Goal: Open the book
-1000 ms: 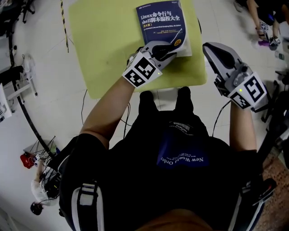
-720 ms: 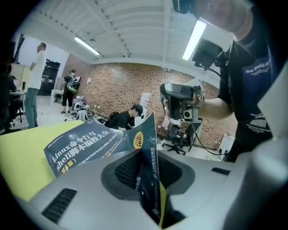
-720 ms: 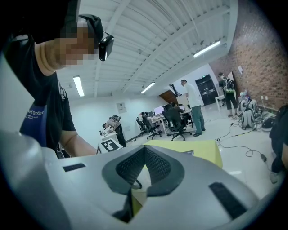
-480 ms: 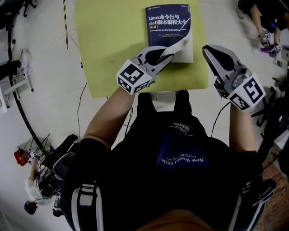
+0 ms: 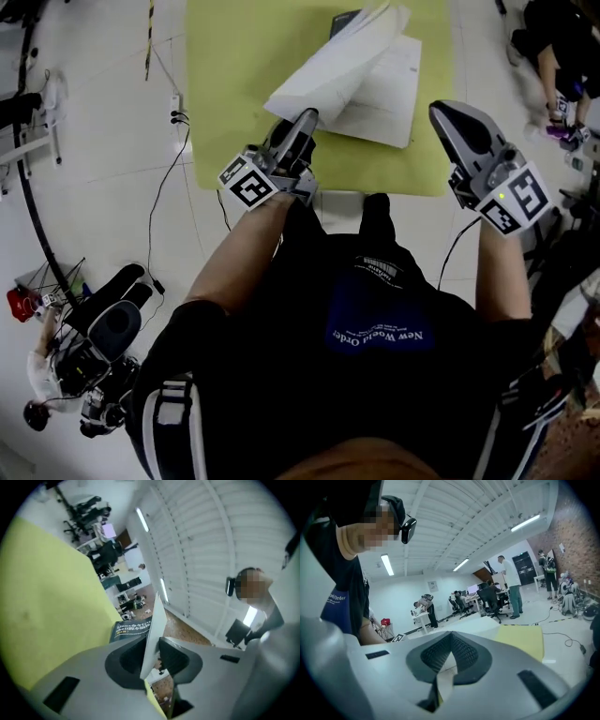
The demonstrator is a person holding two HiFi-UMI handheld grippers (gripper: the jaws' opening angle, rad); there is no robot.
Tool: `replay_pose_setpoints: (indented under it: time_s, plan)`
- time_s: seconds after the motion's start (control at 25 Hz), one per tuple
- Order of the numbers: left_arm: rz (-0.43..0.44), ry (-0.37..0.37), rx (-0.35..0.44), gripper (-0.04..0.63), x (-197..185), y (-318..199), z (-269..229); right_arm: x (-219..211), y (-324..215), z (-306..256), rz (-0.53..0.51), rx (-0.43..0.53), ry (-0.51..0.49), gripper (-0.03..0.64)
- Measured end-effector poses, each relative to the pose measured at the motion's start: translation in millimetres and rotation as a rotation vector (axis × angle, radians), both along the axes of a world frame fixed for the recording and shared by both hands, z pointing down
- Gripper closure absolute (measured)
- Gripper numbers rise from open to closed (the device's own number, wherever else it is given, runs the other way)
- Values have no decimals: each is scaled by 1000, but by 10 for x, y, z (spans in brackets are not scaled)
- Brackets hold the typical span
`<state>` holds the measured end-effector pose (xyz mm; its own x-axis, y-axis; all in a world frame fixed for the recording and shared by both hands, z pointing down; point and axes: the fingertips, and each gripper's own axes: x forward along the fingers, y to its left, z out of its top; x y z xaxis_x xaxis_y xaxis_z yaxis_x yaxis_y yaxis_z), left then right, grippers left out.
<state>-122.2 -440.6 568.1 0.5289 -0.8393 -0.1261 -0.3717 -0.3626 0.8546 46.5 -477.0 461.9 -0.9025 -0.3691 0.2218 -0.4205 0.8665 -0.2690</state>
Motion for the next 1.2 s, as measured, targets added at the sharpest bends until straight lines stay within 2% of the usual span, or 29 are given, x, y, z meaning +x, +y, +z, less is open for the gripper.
replay_pose_setpoints:
  time_s: [0.16, 0.24, 0.32, 0.48, 0.6, 0.72, 0.88, 1.0, 1.08, 1.12, 1.2]
  plan:
    - [-177, 227, -135, 506, -540, 86, 262, -327, 31, -31, -38, 8, -2, 629]
    - [-245, 299, -226, 499, -647, 122, 388, -392, 39, -64, -50, 12, -4, 629]
    - [-287, 330, -296, 494, -674, 144, 460, -430, 44, -113, -60, 15, -4, 629]
    - [-357, 321, -447, 489, -757, 280, 704, -531, 92, -171, -79, 18, -2, 629]
    - [-399, 386, -555, 478, -823, 390, 894, -622, 122, -160, -91, 17, 2, 629]
    - [-389, 462, -628, 468, -916, 412, 1038, -738, 158, -122, -108, 5, 7, 629]
    - [-347, 487, -688, 460, -1092, 399, 1114, -974, 237, -87, -134, -7, 19, 629]
    - [-390, 418, -686, 460, -1335, 341, 1158, -1136, 264, -106, -155, -8, 23, 629]
    - [-389, 296, -687, 460, -1451, 275, 1174, -1206, 282, -103, -166, -10, 30, 629]
    - [-363, 181, -687, 460, -1471, 249, 1166, -1232, 296, -103, -170, -12, 33, 629]
    - [-280, -147, -667, 457, -1460, 229, 1121, -1277, 332, -113, -183, -13, 35, 629]
